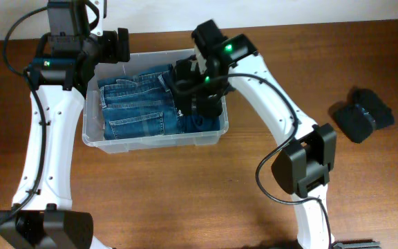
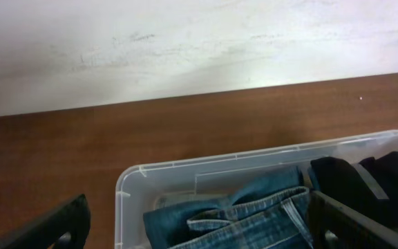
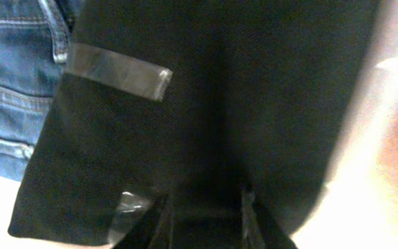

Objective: Pack container
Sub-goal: 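Lower the black clothes into the bin and open the right gripper, then move the right gripper right and grasp the black socks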

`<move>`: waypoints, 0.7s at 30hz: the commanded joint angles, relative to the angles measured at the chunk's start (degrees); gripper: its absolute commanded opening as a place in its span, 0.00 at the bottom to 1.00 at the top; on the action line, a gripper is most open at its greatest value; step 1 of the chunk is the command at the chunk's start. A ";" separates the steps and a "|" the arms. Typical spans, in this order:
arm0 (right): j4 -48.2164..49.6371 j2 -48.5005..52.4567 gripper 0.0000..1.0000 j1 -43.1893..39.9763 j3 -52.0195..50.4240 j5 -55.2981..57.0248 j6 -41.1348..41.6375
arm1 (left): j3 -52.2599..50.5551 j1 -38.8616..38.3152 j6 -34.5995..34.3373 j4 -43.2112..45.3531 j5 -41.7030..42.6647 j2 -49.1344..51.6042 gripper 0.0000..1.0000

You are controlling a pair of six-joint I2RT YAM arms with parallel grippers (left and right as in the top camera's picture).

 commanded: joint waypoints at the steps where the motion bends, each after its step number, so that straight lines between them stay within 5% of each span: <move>1: -5.55 0.17 0.34 -3.13 11.72 0.42 -0.22 | 0.98 0.20 0.94 0.09 -0.42 0.31 0.99; 4: -12.07 0.17 0.43 -6.84 20.61 0.46 -0.22 | 0.98 0.20 0.94 0.07 -0.44 0.33 0.99; 7: -18.95 0.15 0.68 -13.40 26.75 0.79 -0.02 | 0.98 0.20 0.94 0.07 -0.44 0.33 0.99; 15: -22.29 0.22 0.78 -38.91 22.97 -0.94 -0.44 | 0.98 0.24 0.96 -0.09 -6.25 0.44 0.99; 21: -22.23 0.22 0.82 -56.28 11.02 -0.72 -0.46 | 0.98 1.68 0.92 -0.02 -7.28 0.55 0.99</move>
